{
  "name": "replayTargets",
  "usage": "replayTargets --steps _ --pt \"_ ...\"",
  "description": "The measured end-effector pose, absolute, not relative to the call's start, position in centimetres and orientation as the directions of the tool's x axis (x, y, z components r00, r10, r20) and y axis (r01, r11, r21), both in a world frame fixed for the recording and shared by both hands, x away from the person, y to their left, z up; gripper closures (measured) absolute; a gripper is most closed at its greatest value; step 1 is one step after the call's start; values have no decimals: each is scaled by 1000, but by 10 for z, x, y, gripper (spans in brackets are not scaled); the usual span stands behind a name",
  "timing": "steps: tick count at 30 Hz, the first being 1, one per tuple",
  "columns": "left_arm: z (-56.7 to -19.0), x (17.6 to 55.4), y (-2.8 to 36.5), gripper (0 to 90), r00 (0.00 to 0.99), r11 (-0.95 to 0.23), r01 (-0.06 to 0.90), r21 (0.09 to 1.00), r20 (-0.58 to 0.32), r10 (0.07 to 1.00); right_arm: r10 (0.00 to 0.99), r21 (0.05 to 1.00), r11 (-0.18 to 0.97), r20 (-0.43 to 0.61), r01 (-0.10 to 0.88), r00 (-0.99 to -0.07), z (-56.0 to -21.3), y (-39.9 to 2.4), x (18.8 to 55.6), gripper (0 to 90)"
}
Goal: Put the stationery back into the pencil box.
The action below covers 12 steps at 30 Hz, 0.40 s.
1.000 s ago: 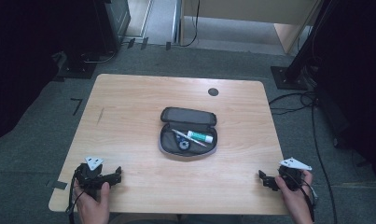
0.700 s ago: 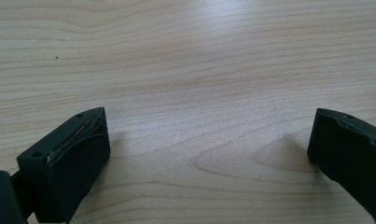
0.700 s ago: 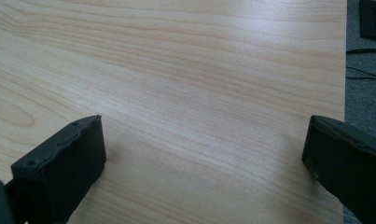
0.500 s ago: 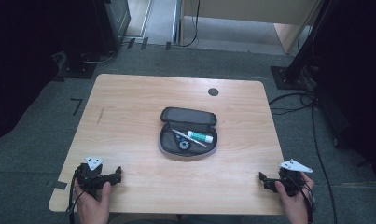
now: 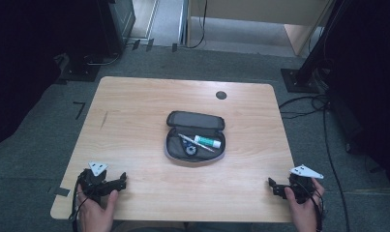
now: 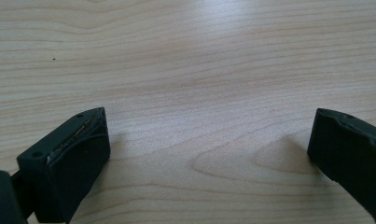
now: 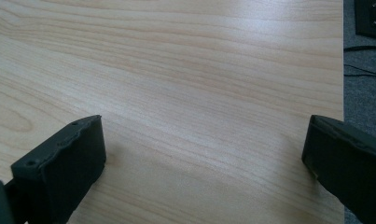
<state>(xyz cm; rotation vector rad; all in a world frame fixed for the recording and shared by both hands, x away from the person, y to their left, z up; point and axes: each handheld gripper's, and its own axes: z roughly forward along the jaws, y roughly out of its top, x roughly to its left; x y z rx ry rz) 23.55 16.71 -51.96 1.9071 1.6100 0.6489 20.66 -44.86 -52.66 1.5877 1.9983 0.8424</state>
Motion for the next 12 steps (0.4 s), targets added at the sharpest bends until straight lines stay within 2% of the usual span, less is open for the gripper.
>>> replayTargets --steps 12 --pt "-520 235 167 0 163 -126 718 684 10 987 971 702 155 22 695 -239 -527 -449 207 0"
